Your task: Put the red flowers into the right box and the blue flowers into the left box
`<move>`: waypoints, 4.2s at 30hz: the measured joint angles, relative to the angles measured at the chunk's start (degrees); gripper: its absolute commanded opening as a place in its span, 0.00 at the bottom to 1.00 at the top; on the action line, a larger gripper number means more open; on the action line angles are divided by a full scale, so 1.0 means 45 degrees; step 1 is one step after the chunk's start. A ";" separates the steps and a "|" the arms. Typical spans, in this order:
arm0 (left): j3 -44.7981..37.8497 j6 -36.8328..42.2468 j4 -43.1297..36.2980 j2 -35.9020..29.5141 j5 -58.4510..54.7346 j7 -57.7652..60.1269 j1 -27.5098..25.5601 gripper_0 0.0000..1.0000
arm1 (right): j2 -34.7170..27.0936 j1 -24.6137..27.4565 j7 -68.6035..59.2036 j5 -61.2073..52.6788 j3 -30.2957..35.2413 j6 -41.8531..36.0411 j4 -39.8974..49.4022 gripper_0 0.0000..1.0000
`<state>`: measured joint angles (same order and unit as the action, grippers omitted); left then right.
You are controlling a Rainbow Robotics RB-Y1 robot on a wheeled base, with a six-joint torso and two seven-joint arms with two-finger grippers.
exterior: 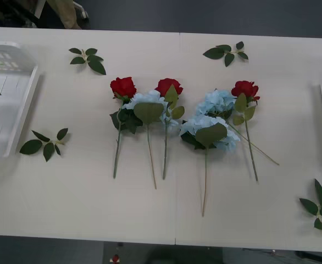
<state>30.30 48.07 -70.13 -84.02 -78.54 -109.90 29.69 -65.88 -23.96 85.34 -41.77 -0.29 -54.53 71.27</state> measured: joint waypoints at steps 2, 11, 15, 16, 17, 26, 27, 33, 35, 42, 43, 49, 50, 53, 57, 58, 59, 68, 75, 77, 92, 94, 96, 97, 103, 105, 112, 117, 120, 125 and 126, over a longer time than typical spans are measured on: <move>0.0000 -0.0240 0.0511 0.0122 0.0891 0.0000 0.0000 0.00 | 0.0000 0.0000 0.0001 0.0366 -0.0008 0.0633 -0.0497 0.00; -0.0001 -0.0899 0.2375 0.1373 0.2313 0.0000 0.0014 0.00 | 0.0018 -0.0951 0.0705 0.1181 -0.1797 0.3798 -0.3226 0.00; -0.0001 -0.1295 0.2921 0.2150 0.2631 0.0000 0.0015 0.00 | 0.0304 -0.2058 0.0705 0.1388 -0.2785 0.4688 -0.4887 0.00; -0.0001 -0.1412 0.3013 0.2334 0.2740 0.0000 0.0015 0.00 | 0.0458 -0.2306 0.0705 0.1509 -0.2946 0.4961 -0.5266 0.00; -0.0001 -0.1580 0.3133 0.2504 0.2861 0.0000 0.0015 0.00 | 0.0613 -0.2529 0.0705 0.1578 -0.3087 0.5205 -0.5608 0.00; -0.0001 -0.2006 0.3441 0.2972 0.3248 0.0000 0.0016 0.24 | 0.1334 -0.2982 0.0705 0.1851 -0.3550 0.5469 -0.6296 0.00; -0.0001 -0.2006 0.3441 0.2972 0.3248 0.0000 0.0016 0.46 | 0.1343 -0.2982 0.0705 0.1863 -0.3551 0.5469 -0.6296 0.00; 0.0000 -0.2006 0.3441 0.2973 0.3248 0.0000 0.0016 1.00 | 0.1344 -0.2982 0.0705 0.1830 -0.3551 0.5469 -0.6296 0.53; 0.0000 -0.2006 0.3441 0.2973 0.3257 0.0000 0.0016 1.00 | 0.1344 -0.2982 0.0705 0.1800 -0.3551 0.5469 -0.6296 0.83; 0.0003 -0.2006 0.3433 0.2973 0.3786 0.0000 0.0019 1.00 | 0.1344 -0.2982 0.0706 0.1569 -0.3551 0.5456 -0.6296 1.00; 0.0008 -0.2006 0.3424 0.2973 0.3787 0.0000 0.0020 1.00 | 0.1344 -0.2982 0.0706 0.1565 -0.3551 0.5425 -0.6296 1.00; 0.0021 -0.2006 0.3151 0.2966 0.3933 0.0000 0.0082 1.00 | 0.1344 -0.2982 0.0712 0.1160 -0.3551 0.4943 -0.6295 1.00; 0.0021 -0.2006 0.3059 0.2956 0.3932 0.0000 0.0101 1.00 | 0.1344 -0.2982 0.0714 0.1078 -0.3551 0.4868 -0.6295 1.00; 0.0021 -0.2002 0.2579 0.2831 0.3728 0.0000 0.0116 1.00 | 0.1344 -0.2985 0.0737 0.0453 -0.3551 0.4353 -0.6295 1.00; 0.0024 -0.1563 0.1754 0.2479 0.2701 0.0000 0.0168 1.00 | 0.1344 -0.2988 0.0941 -0.0402 -0.3489 0.3597 -0.6246 1.00; 0.0028 -0.1386 0.1584 0.2404 0.2539 0.0000 0.0229 1.00 | 0.1344 -0.2988 0.1076 -0.0555 -0.3401 0.3345 -0.6185 1.00; 0.0037 -0.1170 0.1413 0.2342 0.2341 0.0000 0.0320 1.00 | 0.1344 -0.2988 0.1182 -0.0727 -0.3276 0.2990 -0.6086 1.00; 0.0378 -0.0445 -0.0978 0.2074 0.0135 0.0000 0.0835 1.00 | 0.1342 -0.2989 0.1185 -0.1793 -0.1792 -0.0971 -0.3625 1.00; 0.0353 -0.0445 -0.1411 0.2975 -0.1248 0.0000 0.0835 1.00 | 0.1342 -0.2989 -0.0379 -0.2177 -0.1877 -0.3481 -0.1086 1.00; 0.0345 -0.0442 -0.1509 0.3299 -0.1543 0.0000 0.0835 1.00 | 0.1342 -0.2988 -0.0877 -0.2250 -0.1921 -0.3929 -0.0496 1.00; 0.0343 -0.0072 -0.2847 0.5291 -0.1468 0.0000 0.0847 1.00 | 0.1342 -0.1986 -0.3185 -0.4082 -0.1927 -0.5315 0.3272 1.00; 0.0343 -0.0072 -0.2845 0.5676 -0.0899 0.0000 0.0873 1.00 | 0.1344 -0.1644 -0.3419 -0.3928 -0.1927 -0.5315 0.3818 1.00; 0.0343 -0.0072 -0.2839 0.6118 -0.0555 0.0000 0.0883 1.00 | 0.1379 -0.1342 -0.3904 -0.3591 -0.1927 -0.5315 0.4323 1.00; 0.0343 -0.0072 -0.2836 0.6333 -0.0445 0.0000 0.0883 1.00 | 0.1438 -0.1232 -0.4017 -0.3451 -0.1927 -0.5315 0.4489 1.00; 0.0342 -0.0072 -0.2682 0.7276 -0.0318 0.0000 0.0888 1.00 | 0.2270 -0.1039 -0.4060 -0.2818 -0.1927 -0.5315 0.4723 1.00; 0.0342 -0.0072 -0.2643 0.7394 -0.0279 0.0000 0.0891 1.00 | 0.2662 -0.1039 -0.4060 -0.2432 -0.1934 -0.5272 0.4723 1.00; 0.0342 -0.0072 -0.2356 0.7840 -0.0108 0.0259 0.0898 1.00 | 0.3677 -0.1046 -0.4068 -0.1260 -0.2763 -0.3832 0.4719 1.00; 0.0342 -0.0072 -0.1914 0.8376 0.0318 0.0716 0.0968 1.00 | 0.3685 -0.1129 -0.4271 -0.1156 -0.4134 -0.3219 0.4701 1.00; 0.0342 -0.0069 -0.1757 0.8742 0.0958 0.0774 0.1033 1.00 | 0.3792 -0.1331 -0.4281 -0.0818 -0.4682 -0.3223 0.4540 1.00; 0.0342 0.0370 -0.1741 0.9489 0.2612 0.2257 0.1255 1.00 | 0.4532 -0.1960 -0.4281 -0.0441 -0.5113 -0.3216 0.3666 1.00; 0.0342 0.0627 -0.1731 0.9627 0.2950 0.2423 0.1353 1.00 | 0.4717 -0.2101 -0.4281 -0.0378 -0.5144 -0.3213 0.3467 1.00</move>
<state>31.83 50.89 -77.92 -40.70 -65.27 -99.00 35.78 -44.65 -33.41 66.08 -43.47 -23.44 -68.99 86.88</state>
